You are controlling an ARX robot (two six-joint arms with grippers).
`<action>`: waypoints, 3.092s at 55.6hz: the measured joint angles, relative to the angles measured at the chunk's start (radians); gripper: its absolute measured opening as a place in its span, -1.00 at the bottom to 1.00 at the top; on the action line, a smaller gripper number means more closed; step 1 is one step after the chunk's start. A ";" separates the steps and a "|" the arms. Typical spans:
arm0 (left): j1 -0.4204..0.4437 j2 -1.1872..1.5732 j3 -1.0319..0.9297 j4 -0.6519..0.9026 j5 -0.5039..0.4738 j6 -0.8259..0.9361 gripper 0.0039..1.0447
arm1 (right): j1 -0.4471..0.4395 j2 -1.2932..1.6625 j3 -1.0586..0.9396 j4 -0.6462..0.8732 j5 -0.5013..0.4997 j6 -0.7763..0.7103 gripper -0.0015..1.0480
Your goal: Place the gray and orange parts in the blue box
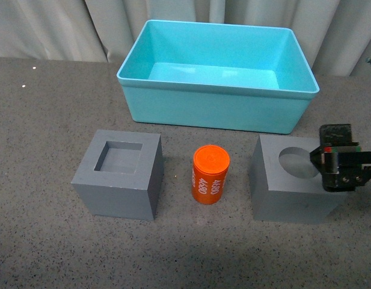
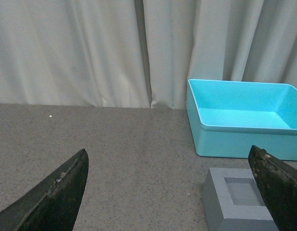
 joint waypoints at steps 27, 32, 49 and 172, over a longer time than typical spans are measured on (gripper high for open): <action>0.000 0.000 0.000 0.000 0.000 0.000 0.88 | 0.057 0.144 0.092 -0.036 0.039 0.116 -0.23; 0.000 0.000 0.000 0.000 0.000 0.000 0.88 | 0.057 0.145 0.092 -0.036 0.054 0.124 -0.53; 0.000 0.000 0.000 0.000 0.000 0.000 0.88 | 0.036 0.064 0.070 -0.078 0.039 0.117 -0.66; 0.000 0.000 0.000 0.000 0.000 0.000 0.88 | 0.009 -0.182 0.078 0.172 0.071 -0.064 0.81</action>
